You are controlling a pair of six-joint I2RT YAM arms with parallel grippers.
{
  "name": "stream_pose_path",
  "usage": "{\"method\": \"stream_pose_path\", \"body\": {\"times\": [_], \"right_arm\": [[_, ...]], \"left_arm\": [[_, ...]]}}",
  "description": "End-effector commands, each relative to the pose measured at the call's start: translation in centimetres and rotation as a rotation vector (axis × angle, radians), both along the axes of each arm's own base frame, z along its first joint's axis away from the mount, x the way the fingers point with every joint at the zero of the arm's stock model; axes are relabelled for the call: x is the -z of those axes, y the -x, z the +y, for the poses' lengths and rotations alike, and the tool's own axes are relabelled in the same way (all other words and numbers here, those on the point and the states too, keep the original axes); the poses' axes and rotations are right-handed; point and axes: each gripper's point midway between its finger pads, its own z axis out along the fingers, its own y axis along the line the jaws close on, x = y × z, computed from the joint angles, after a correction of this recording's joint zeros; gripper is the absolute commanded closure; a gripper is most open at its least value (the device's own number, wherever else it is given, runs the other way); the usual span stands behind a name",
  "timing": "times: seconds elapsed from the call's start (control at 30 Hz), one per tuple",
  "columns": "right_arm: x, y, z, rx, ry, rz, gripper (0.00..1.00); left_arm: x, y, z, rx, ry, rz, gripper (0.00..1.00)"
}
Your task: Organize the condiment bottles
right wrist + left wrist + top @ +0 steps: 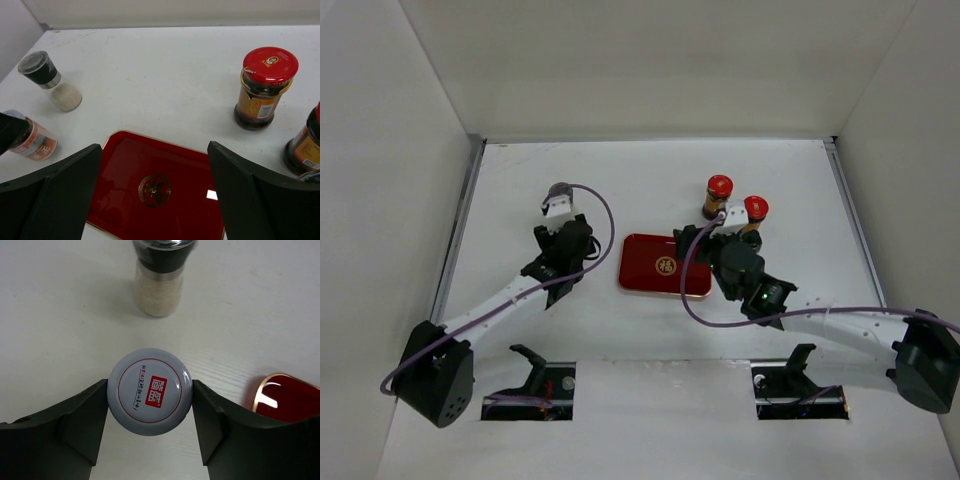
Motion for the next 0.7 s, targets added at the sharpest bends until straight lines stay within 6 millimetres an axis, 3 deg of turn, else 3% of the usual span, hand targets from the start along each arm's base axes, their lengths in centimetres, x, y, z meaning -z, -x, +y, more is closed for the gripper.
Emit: {"method": "stream_pose_path", "body": {"times": [0.0, 0.13, 0.33, 0.5, 0.67], "right_arm": [[-2.1, -0.1, -0.4, 0.008, -0.084, -0.049, 0.07], [-2.0, -0.6, -1.5, 0.054, -0.100, -0.043, 0.07], [-2.2, -1.0, -3.6, 0.108, -0.143, -0.042, 0.08], [-2.4, -1.0, -4.3, 0.124, -0.167, -0.043, 0.08], [-2.2, -1.2, -4.4, 0.127, -0.163, -0.038, 0.08]], "left_arm": [[-7.5, -1.1, -3.6, 0.065, 0.130, -0.219, 0.60], [-9.4, -0.9, -8.5, 0.175, 0.161, -0.240, 0.59], [-8.9, -2.0, -14.5, 0.281, 0.176, -0.235, 0.59], [-7.7, -3.6, -17.0, 0.321, 0.159, -0.224, 0.58], [-6.0, -5.3, -18.1, 0.325, 0.127, -0.203, 0.57]]}}
